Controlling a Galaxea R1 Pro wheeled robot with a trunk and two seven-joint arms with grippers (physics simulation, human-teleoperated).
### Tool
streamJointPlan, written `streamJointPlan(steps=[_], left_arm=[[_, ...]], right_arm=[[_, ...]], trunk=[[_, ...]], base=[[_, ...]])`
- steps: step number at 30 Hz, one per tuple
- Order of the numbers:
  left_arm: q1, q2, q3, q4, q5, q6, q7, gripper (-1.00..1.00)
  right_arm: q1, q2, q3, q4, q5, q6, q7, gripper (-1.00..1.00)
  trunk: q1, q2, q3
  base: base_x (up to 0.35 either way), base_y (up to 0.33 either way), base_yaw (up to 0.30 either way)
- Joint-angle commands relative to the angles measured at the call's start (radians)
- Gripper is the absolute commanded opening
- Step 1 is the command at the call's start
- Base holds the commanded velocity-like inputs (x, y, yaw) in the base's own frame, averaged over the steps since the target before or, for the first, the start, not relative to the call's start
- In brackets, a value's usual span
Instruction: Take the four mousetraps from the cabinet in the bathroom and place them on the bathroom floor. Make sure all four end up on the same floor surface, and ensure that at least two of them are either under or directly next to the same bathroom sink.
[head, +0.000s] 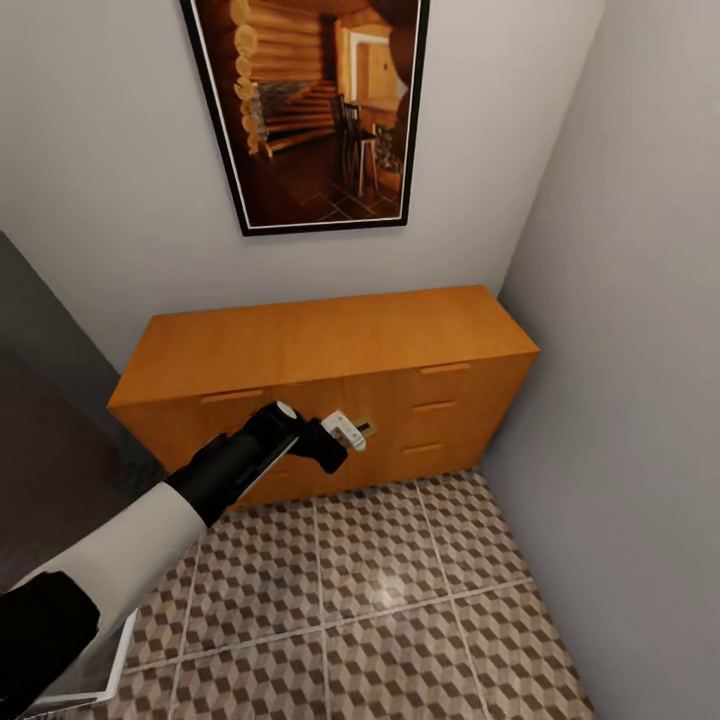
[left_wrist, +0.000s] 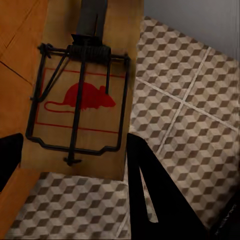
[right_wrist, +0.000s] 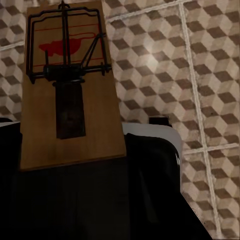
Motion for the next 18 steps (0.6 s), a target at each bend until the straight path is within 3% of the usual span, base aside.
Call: streamJointPlan(steps=[1,5,8,13,18], left_arm=[[-0.001,-0.003,-0.018,0.019,0.002,0.003,0.001,-1.00],[0.000,-0.014,-0.059,0.118,0.005,-0.006,0.000,-1.00],[0.006,-0.020,-0.067,0.212,0.012,-0.053,0.000,-1.00],[0.029,-0.025,-0.071,0.454,0.051,-0.291,0.000,-1.00],[0.042,-0.044,-0.070,0.780,0.166,-0.564,0.003,-1.00]], right_arm=[[-0.001,0.000,0.004,0.001,-0.014,-0.002,0.009,-1.00],[-0.001,-0.001,0.004,0.001,-0.014,-0.002,0.009,-1.00],[-0.001,-0.003,0.004,-0.001,-0.014,-0.003,0.009,-1.00],[-0.001,-0.008,0.003,-0.003,-0.014,-0.005,0.009,-1.00],[-0.001,-0.013,0.001,-0.010,-0.014,-0.012,0.005,-1.00]], trunk=[[0.000,-0.002,-0.002],[0.000,-0.002,-0.002],[0.000,-0.002,-0.002],[0.000,-0.002,-0.002],[0.000,-0.002,-0.002]], base=[[-0.333,-0.005,0.000],[-0.266,-0.028,0.000],[-0.079,-0.011,0.000],[-0.017,-0.002,0.000],[-0.002,0.000,0.000]])
